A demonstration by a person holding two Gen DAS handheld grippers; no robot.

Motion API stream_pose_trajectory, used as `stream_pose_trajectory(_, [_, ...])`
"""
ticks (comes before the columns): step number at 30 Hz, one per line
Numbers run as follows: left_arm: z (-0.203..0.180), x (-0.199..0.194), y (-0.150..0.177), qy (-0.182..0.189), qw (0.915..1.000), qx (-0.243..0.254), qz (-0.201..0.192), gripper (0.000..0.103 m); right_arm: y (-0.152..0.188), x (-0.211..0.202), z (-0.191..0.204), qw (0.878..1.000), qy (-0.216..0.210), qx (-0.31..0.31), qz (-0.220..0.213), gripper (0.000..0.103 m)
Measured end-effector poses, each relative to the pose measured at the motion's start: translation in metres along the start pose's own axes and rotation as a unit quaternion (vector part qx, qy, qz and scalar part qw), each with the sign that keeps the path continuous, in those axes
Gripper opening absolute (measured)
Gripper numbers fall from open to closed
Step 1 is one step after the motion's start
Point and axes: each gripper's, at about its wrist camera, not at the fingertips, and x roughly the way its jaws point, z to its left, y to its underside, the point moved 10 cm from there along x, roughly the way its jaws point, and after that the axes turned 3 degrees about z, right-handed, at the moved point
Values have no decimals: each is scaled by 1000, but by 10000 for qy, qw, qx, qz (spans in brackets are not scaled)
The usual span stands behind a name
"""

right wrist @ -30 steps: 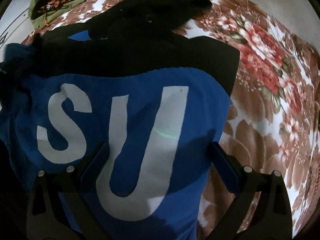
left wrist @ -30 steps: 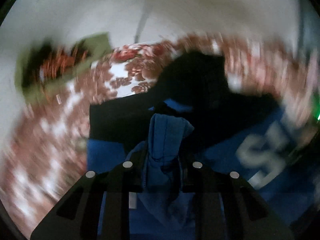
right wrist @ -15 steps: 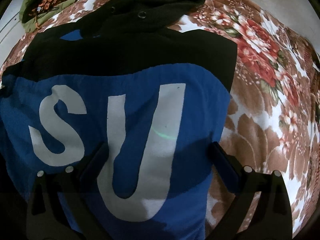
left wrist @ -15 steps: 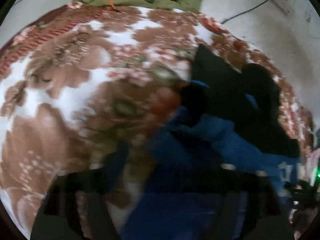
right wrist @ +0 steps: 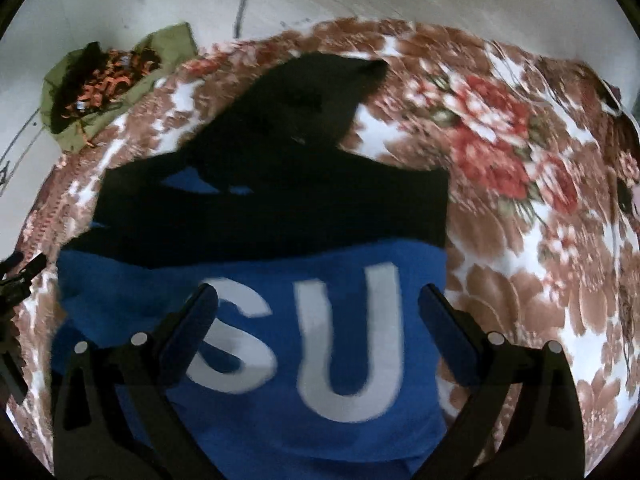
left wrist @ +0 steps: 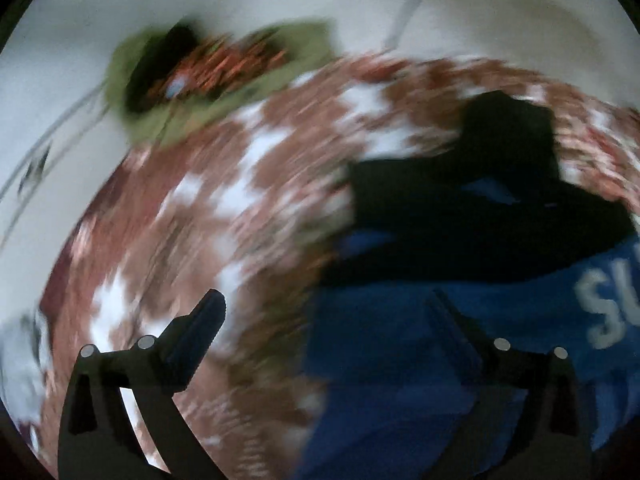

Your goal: Fold large clothes

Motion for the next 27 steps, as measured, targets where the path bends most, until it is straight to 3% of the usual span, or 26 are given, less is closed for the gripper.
stream_pose_trajectory(4, [-90, -6, -17, 611, 9953, 685, -304, 98, -6, 19, 26, 9993, 15, -361, 74, 98])
stream_pose_trajectory(7, [-133, 23, -1, 967, 9920, 807, 36, 98, 5, 50, 27, 9988, 133, -407, 242, 98])
stream_pose_trajectory(9, [-151, 55, 20, 1103, 9897, 787, 464, 98, 14, 66, 14, 9985, 348, -320, 275, 98])
stream_pose_trajectory(12, [-150, 90, 45, 868, 9888, 806, 904, 98, 24, 80, 10, 9965, 462, -643, 249, 98])
stream_pose_trajectory(20, [-129, 93, 53, 779, 9902, 817, 823, 99, 40, 82, 14, 9859, 584, -1566, 29, 98])
stream_pose_trajectory(23, [-117, 91, 53, 402, 9905, 1124, 680, 99, 43, 78, 13, 9849, 571, -1636, -3, 98])
stream_pose_trajectory(27, [-100, 89, 58, 224, 9908, 1139, 702, 99, 42, 73, 12, 9840, 672, -1644, -114, 98])
